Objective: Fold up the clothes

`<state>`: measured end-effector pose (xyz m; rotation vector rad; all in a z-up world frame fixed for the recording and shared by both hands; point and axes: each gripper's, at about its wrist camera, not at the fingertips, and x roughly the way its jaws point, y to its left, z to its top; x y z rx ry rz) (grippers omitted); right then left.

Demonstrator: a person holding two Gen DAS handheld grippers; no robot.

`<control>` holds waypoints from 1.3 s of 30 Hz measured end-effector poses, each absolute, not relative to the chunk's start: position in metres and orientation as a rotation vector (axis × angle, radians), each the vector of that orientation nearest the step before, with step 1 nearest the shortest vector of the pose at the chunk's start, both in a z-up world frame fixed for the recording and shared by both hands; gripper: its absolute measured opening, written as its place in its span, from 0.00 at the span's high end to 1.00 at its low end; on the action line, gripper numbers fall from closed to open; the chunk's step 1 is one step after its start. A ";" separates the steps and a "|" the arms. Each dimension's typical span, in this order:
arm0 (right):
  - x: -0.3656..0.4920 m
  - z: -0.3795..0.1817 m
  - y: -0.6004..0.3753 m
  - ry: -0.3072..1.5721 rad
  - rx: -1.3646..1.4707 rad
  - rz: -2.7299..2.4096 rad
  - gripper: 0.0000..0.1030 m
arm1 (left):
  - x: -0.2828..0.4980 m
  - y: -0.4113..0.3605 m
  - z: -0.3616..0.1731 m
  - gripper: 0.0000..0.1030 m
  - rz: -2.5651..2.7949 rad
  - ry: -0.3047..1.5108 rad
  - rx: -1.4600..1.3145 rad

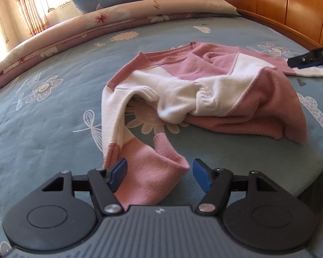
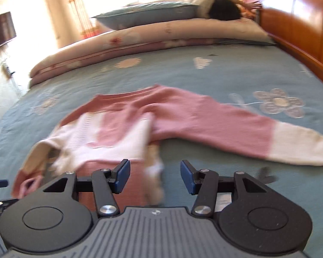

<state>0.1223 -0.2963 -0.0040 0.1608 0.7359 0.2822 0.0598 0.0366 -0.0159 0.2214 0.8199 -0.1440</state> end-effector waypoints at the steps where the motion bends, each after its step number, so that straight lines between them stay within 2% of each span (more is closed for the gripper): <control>1: 0.120 -0.006 -0.287 0.733 0.174 0.299 0.45 | 0.059 0.043 -0.014 0.34 -0.131 0.817 0.215; 7: 0.104 -0.021 -0.249 0.735 0.239 0.361 0.45 | 0.065 0.082 -0.018 0.36 -0.041 0.850 0.142; 17: 0.093 -0.027 -0.248 0.749 0.231 0.392 0.45 | 0.083 0.109 -0.067 0.39 -0.067 0.957 -0.021; 18: 0.093 -0.027 -0.248 0.750 0.230 0.393 0.45 | 0.083 0.109 -0.069 0.42 -0.077 0.956 -0.029; 20: 0.092 -0.028 -0.246 0.749 0.222 0.394 0.45 | 0.083 0.108 -0.072 0.64 -0.101 0.951 -0.041; 22: 0.092 -0.029 -0.245 0.747 0.216 0.394 0.45 | 0.082 0.101 -0.069 0.92 -0.107 0.932 -0.004; 23: 0.092 -0.029 -0.245 0.748 0.218 0.394 0.45 | 0.082 0.098 -0.066 0.94 -0.094 0.922 0.032; 35: 0.090 -0.028 -0.249 0.747 0.233 0.383 0.45 | 0.099 0.112 0.028 0.95 0.099 0.712 0.296; 39: 0.091 -0.029 -0.247 0.747 0.234 0.378 0.44 | 0.092 0.074 0.026 0.95 -0.054 0.715 0.351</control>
